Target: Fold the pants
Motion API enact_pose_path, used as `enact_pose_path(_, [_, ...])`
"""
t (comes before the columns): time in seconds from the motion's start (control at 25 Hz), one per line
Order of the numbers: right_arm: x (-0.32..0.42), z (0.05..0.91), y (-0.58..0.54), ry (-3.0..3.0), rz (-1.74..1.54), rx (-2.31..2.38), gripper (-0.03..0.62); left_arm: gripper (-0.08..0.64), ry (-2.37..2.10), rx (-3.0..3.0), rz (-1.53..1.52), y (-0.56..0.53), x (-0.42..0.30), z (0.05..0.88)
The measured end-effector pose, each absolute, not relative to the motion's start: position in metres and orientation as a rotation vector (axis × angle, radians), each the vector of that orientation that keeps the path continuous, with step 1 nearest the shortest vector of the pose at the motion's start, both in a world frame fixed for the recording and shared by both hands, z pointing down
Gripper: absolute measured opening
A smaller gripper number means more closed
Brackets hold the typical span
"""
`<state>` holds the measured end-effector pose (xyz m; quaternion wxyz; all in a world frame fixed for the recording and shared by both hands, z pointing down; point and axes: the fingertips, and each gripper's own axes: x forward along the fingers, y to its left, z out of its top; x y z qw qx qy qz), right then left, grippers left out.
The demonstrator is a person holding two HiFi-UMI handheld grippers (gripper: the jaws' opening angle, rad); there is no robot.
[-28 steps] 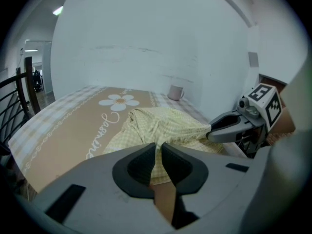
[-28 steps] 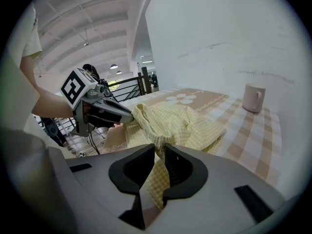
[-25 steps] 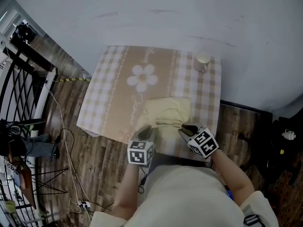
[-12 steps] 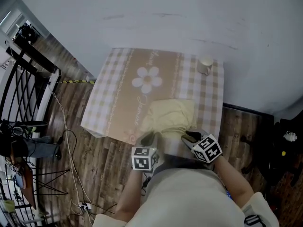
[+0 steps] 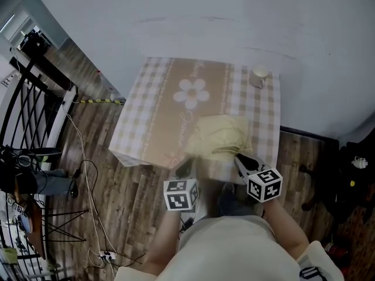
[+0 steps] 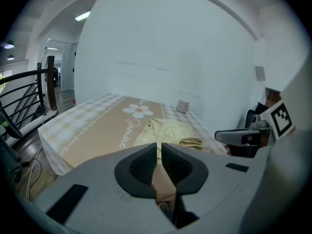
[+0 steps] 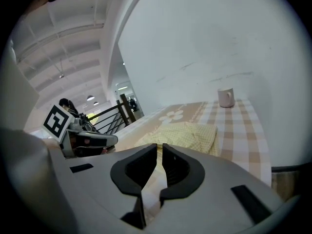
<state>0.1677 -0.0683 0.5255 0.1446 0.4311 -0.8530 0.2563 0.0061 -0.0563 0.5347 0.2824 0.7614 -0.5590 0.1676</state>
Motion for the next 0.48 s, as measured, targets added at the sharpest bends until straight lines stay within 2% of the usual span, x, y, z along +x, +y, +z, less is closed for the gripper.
enact_pose_path(0.48, [0.139, 0.482, 0.009, -2.502, 0.626, 1.379, 0.008, 0.026, -1.458, 2.131, 0.366, 0.016, -0.014, 0.500])
